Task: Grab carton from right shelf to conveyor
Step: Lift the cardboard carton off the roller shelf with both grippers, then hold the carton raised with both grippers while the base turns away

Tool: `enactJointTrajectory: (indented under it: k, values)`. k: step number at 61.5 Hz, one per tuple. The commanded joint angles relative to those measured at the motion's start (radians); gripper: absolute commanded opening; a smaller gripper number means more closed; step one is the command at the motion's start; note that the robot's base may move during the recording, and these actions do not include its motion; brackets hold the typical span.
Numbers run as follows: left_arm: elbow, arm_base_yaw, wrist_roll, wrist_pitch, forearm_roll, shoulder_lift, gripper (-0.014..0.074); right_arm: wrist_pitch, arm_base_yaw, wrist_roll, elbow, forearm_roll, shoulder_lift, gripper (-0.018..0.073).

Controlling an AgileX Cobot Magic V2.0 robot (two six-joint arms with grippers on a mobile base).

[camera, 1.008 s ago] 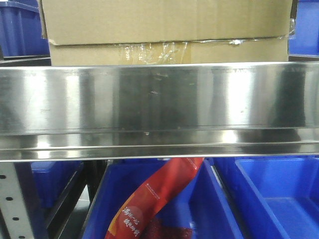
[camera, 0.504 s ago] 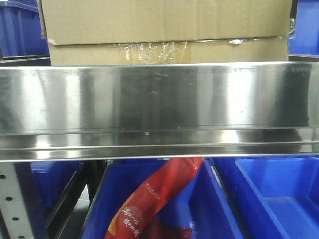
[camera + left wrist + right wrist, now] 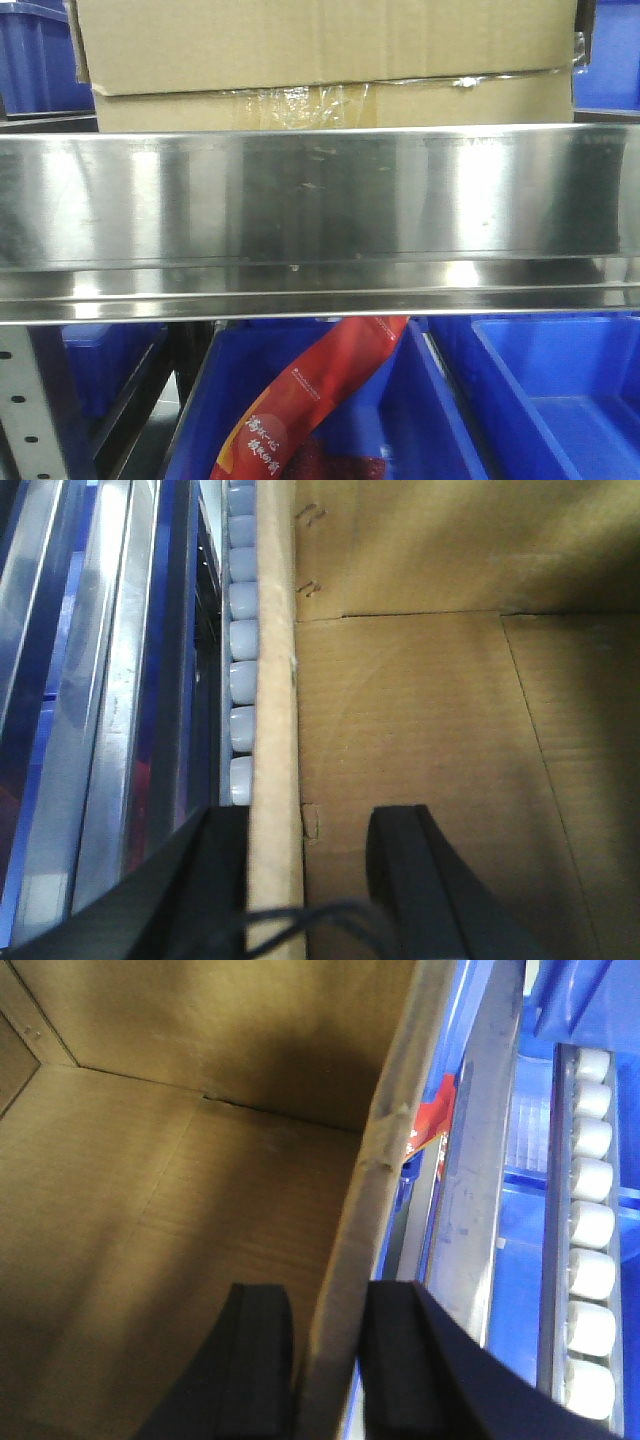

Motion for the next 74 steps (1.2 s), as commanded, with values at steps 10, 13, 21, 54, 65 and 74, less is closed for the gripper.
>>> enactJointTrajectory:
  k: [10, 13, 21, 54, 65, 74]
  values:
    - [-0.006, 0.006, 0.019, 0.018, -0.010, -0.092, -0.0016, 0.030, 0.000, -0.016, -0.007, -0.008, -0.098, -0.0069]
    - [-0.006, 0.002, 0.019, 0.018, -0.010, -0.123, -0.0016, 0.030, 0.000, -0.016, -0.007, -0.008, -0.124, -0.0069]
    - [-0.006, -0.006, 0.019, 0.018, -0.008, -0.190, -0.0016, 0.036, 0.000, -0.016, -0.007, 0.004, -0.204, -0.0069]
    - [0.132, -0.192, 0.015, 0.018, 0.035, -0.405, -0.0016, 0.039, 0.100, -0.016, 0.286, 0.026, -0.506, -0.0069]
    - [0.287, -0.212, -0.002, 0.018, 0.035, -0.521, -0.0016, 0.016, 0.148, -0.016, 0.328, 0.089, -0.524, -0.0069]
    - [0.401, -0.212, -0.044, 0.018, 0.035, -0.628, -0.0016, -0.050, 0.208, -0.016, 0.328, 0.095, -0.518, -0.0069]
